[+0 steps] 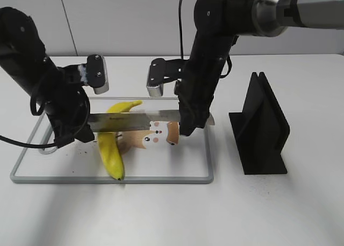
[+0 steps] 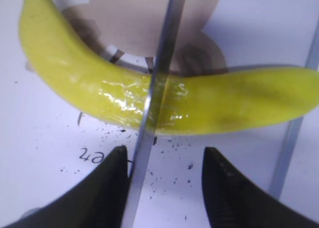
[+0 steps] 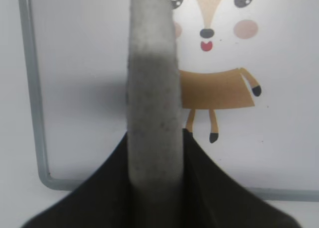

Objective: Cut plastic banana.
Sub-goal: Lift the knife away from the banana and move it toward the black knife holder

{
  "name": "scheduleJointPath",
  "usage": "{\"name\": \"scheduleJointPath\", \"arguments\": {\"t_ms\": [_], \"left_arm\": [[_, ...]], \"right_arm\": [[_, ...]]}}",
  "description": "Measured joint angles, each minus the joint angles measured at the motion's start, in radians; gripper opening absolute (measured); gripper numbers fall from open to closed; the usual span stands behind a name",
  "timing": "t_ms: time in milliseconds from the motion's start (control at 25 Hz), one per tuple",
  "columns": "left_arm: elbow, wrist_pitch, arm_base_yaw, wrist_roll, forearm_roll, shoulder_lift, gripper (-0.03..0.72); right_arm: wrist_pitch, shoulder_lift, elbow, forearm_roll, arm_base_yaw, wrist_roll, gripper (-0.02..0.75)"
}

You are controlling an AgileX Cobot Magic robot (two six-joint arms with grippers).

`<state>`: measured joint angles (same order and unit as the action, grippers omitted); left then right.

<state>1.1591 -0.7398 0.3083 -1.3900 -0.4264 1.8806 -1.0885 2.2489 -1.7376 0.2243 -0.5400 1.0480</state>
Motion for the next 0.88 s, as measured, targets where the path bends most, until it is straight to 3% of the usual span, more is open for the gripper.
{"name": "scheduleJointPath", "arguments": {"t_ms": [160, 520, 680, 880], "left_arm": [[0.000, 0.000, 0.000, 0.004, 0.001, -0.043, 0.503], [0.000, -0.002, 0.000, 0.048, 0.011, -0.176, 0.512], [-0.001, -0.007, 0.000, 0.232, 0.041, -0.231, 0.514], [-0.001, 0.003, 0.000, 0.530, 0.163, -0.283, 0.514]], "right_arm": [[-0.050, 0.000, -0.054, -0.006, 0.000, -0.011, 0.188], [-0.121, -0.001, -0.152, -0.027, 0.000, -0.046, 0.185], [-0.112, -0.026, -0.156, -0.034, 0.000, -0.108, 0.182], [-0.112, -0.076, -0.156, -0.049, 0.002, -0.232, 0.182]]}}
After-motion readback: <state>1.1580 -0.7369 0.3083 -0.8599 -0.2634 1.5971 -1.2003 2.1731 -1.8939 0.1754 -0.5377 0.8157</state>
